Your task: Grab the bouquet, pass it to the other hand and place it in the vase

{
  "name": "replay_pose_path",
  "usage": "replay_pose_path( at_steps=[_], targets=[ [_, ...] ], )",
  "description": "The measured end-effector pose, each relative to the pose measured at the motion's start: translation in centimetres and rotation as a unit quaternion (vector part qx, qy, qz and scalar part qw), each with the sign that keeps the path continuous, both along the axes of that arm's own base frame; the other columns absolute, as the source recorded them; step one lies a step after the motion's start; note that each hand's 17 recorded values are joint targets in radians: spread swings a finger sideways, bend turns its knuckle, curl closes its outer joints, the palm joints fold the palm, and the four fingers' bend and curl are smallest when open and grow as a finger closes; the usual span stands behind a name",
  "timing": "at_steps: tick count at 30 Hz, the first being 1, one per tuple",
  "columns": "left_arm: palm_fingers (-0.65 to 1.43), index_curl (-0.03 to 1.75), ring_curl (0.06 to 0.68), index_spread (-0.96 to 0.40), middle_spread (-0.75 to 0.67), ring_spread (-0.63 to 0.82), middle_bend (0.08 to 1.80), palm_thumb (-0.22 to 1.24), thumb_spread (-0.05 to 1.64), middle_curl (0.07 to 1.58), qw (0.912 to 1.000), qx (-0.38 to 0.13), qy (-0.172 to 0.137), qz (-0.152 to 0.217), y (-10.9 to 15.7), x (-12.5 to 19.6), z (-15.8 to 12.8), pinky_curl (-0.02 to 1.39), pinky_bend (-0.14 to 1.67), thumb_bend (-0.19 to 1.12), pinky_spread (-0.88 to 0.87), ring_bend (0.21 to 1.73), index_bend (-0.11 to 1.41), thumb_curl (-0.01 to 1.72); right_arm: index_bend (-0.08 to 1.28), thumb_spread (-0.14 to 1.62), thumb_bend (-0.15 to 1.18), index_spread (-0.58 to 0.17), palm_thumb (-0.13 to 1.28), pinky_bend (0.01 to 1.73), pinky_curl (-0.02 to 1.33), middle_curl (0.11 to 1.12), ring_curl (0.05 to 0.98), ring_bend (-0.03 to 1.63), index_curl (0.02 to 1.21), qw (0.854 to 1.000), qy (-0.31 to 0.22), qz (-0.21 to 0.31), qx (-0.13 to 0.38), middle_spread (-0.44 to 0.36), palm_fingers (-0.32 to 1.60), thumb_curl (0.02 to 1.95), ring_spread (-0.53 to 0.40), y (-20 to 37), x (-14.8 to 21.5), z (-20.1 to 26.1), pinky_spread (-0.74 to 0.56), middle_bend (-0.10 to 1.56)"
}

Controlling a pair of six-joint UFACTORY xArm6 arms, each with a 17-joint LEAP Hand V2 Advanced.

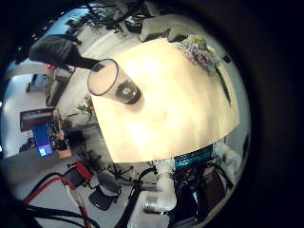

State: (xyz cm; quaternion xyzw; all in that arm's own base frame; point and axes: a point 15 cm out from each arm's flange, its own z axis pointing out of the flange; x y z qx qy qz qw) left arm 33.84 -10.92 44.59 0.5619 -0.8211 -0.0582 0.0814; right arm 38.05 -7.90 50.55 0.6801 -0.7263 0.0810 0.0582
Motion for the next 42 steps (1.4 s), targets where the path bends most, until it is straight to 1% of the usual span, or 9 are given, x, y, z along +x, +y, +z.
replay_pose_path(
  at_steps=[2, 7, 11, 15, 18, 26, 31, 35, 42],
  targets=[
    [0.13, 0.43, 0.208, -0.02, 0.29, 0.52, 0.17, 0.44, 1.09, 0.27, 0.9999, -0.004, -0.005, -0.012, -0.2, 0.2, 0.0, 0.17, 0.33, -0.02, 0.54, 0.40, 0.20, 0.34, 0.15, 1.17, -0.03, -0.268, 0.29, 0.67, 0.27, 0.37, 0.252, 0.78, 0.24, 1.000, -0.003, -0.027, 0.013, 0.006, 0.35, 0.30, 0.053, -1.1, 1.5, -1.3, 0.33, 0.31],
    [0.12, 0.43, 0.209, -0.02, 0.29, 0.52, 0.17, 0.44, 1.09, 0.27, 0.9989, -0.015, -0.013, -0.042, -0.5, 0.5, 0.0, 0.18, 0.33, -0.02, 0.54, 0.40, 0.20, 0.33, 0.16, 1.15, -0.03, -0.227, 0.27, 0.70, 0.27, 0.37, 0.253, 0.80, 0.26, 0.994, 0.014, -0.098, 0.054, 0.000, 0.36, 0.31, 0.013, -4.4, 2.9, -4.7, 0.30, 0.33],
    [0.12, 0.43, 0.209, -0.02, 0.29, 0.52, 0.17, 0.43, 1.10, 0.27, 0.9982, -0.018, -0.010, -0.057, 0.5, 0.6, -0.3, 0.18, 0.33, -0.02, 0.54, 0.40, 0.20, 0.33, 0.17, 1.14, -0.02, -0.210, 0.28, 0.72, 0.26, 0.38, 0.249, 0.81, 0.27, 0.986, 0.001, -0.143, 0.090, -0.002, 0.37, 0.31, -0.007, -7.5, 4.3, -7.2, 0.29, 0.34],
    [0.12, 0.43, 0.210, -0.02, 0.29, 0.53, 0.17, 0.43, 1.10, 0.27, 0.9978, -0.024, -0.004, -0.062, 1.4, 1.5, -1.2, 0.18, 0.33, -0.02, 0.55, 0.40, 0.20, 0.33, 0.18, 1.14, -0.02, -0.196, 0.29, 0.72, 0.25, 0.38, 0.248, 0.83, 0.28, 0.980, 0.024, -0.168, 0.104, -0.003, 0.39, 0.32, -0.021, -9.1, 3.9, -13.0, 0.29, 0.36],
    [0.12, 0.43, 0.211, -0.02, 0.29, 0.52, 0.17, 0.42, 1.10, 0.27, 0.9975, -0.030, 0.003, -0.063, 1.2, 2.1, -2.2, 0.18, 0.33, -0.02, 0.55, 0.40, 0.20, 0.33, 0.18, 1.14, -0.02, -0.191, 0.30, 0.72, 0.24, 0.38, 0.248, 0.84, 0.29, 0.978, 0.019, -0.179, 0.106, -0.003, 0.39, 0.32, -0.027, -10.1, 3.9, -16.6, 0.28, 0.37],
    [0.12, 0.43, 0.213, -0.02, 0.29, 0.53, 0.17, 0.42, 1.10, 0.27, 0.9970, -0.037, 0.011, -0.067, 0.2, 3.2, -3.8, 0.18, 0.33, -0.02, 0.55, 0.40, 0.20, 0.33, 0.18, 1.13, -0.02, -0.178, 0.31, 0.74, 0.21, 0.39, 0.246, 0.85, 0.31, 0.970, 0.069, -0.203, 0.118, 0.009, 0.39, 0.33, -0.032, -9.6, 1.0, -22.3, 0.28, 0.38],
    [0.12, 0.42, 0.215, -0.02, 0.29, 0.53, 0.17, 0.42, 1.10, 0.27, 0.9965, -0.051, 0.007, -0.066, -1.0, 3.6, -4.0, 0.18, 0.33, -0.02, 0.55, 0.40, 0.19, 0.33, 0.18, 1.12, -0.02, -0.168, 0.32, 0.75, 0.20, 0.40, 0.243, 0.85, 0.32, 0.970, 0.062, -0.203, 0.115, 0.023, 0.39, 0.33, -0.033, -9.7, 1.3, -25.1, 0.28, 0.39],
    [0.11, 0.41, 0.220, -0.01, 0.30, 0.53, 0.18, 0.41, 1.11, 0.27, 0.9967, -0.058, 0.020, -0.052, -1.6, 3.1, -5.0, 0.18, 0.34, -0.02, 0.55, 0.41, 0.18, 0.32, 0.18, 1.10, -0.02, -0.159, 0.32, 0.76, 0.18, 0.40, 0.241, 0.85, 0.33, 0.970, 0.081, -0.201, 0.112, 0.034, 0.39, 0.34, -0.034, -9.2, 0.2, -27.8, 0.28, 0.40],
    [0.10, 0.40, 0.223, 0.00, 0.30, 0.53, 0.18, 0.40, 1.11, 0.28, 0.9971, -0.062, 0.013, -0.042, -2.6, 2.8, -6.0, 0.19, 0.35, -0.02, 0.55, 0.42, 0.18, 0.32, 0.19, 1.08, -0.02, -0.152, 0.33, 0.74, 0.15, 0.41, 0.237, 0.86, 0.35, 0.972, 0.081, -0.192, 0.111, 0.044, 0.41, 0.34, -0.030, -8.5, 0.2, -29.9, 0.27, 0.43]
  ],
)
